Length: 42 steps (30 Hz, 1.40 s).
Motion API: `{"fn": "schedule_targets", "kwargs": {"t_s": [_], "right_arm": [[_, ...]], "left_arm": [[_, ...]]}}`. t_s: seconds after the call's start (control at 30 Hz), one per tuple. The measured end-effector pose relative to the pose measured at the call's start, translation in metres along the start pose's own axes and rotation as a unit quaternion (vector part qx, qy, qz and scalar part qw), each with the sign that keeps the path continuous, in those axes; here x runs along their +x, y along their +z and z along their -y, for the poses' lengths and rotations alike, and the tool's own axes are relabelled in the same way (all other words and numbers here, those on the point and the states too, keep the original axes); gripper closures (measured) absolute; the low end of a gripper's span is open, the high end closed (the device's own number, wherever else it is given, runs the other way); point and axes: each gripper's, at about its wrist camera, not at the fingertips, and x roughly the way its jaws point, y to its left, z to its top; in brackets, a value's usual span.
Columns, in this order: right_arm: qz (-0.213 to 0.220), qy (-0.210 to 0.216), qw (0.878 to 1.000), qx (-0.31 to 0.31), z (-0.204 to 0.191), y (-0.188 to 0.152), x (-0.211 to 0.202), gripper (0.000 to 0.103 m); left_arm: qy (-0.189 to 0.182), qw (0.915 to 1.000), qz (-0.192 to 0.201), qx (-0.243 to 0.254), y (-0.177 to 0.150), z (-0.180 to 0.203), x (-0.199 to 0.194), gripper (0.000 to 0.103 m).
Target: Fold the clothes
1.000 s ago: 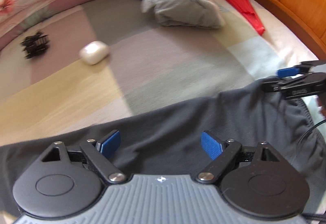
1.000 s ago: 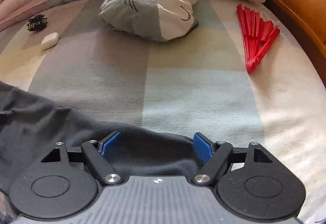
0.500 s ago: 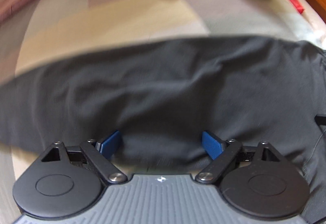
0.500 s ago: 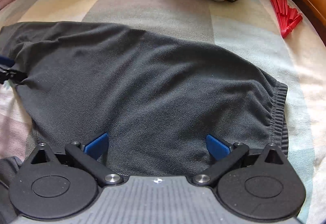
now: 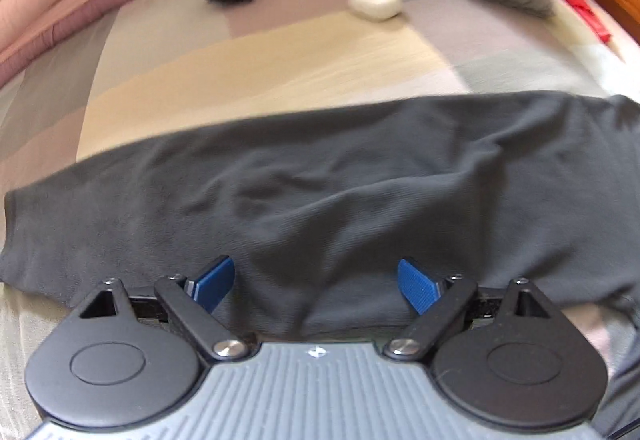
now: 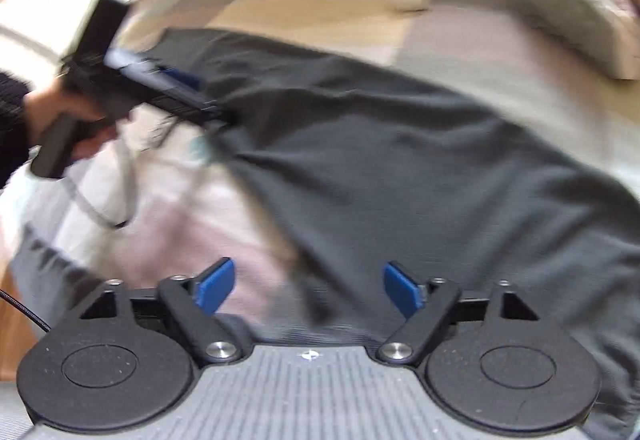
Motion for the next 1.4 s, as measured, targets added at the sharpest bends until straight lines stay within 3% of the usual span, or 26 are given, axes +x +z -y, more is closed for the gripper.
{"fn": "schedule_targets", "kwargs": {"t_s": [0.1, 0.37, 0.47, 0.57, 0.67, 0.9, 1.0, 1.17, 1.27, 1.4], "right_arm": [[-0.014, 0.016, 1.000, -0.019, -0.014, 0.005, 0.016, 0.045], [-0.008, -0.008, 0.998, -0.067, -0.015, 0.017, 0.031, 0.048], [-0.015, -0.014, 0.997, -0.077, -0.012, 0.020, 0.033, 0.056], [-0.026, -0.032, 0.996, -0.076, -0.009, 0.020, 0.037, 0.074], [-0.022, -0.031, 0.998, -0.041, 0.001, 0.021, 0.033, 0.082], [-0.028, -0.058, 0.998, -0.013, 0.007, 0.009, 0.030, 0.080], [-0.054, -0.013, 0.998, 0.012, 0.005, 0.009, 0.033, 0.078], [-0.079, 0.008, 0.997, -0.015, -0.012, 0.002, 0.035, 0.079], [-0.042, 0.000, 0.999, -0.024, -0.014, 0.010, 0.024, 0.079], [-0.015, -0.056, 0.998, -0.018, -0.009, 0.016, 0.031, 0.078]], "left_arm": [[-0.005, 0.9999, -0.002, -0.009, 0.001, -0.007, 0.005, 0.012], [-0.006, 0.9999, 0.006, -0.006, -0.005, -0.009, 0.002, 0.012], [-0.007, 0.9999, 0.007, -0.009, -0.005, -0.009, 0.003, 0.012], [-0.008, 0.9999, 0.006, -0.012, -0.005, -0.010, 0.003, 0.012], [-0.009, 0.9998, 0.006, -0.013, -0.005, -0.010, 0.003, 0.012], [-0.012, 0.9998, 0.008, -0.012, -0.006, -0.010, 0.003, 0.012], [-0.011, 0.9998, 0.007, -0.012, -0.006, -0.009, 0.003, 0.012], [-0.014, 0.9999, 0.004, -0.007, -0.007, -0.010, 0.001, 0.012], [-0.010, 0.9998, 0.016, -0.003, -0.005, -0.010, -0.005, 0.012], [-0.007, 0.9993, 0.036, 0.006, 0.000, -0.010, -0.008, 0.012]]}}
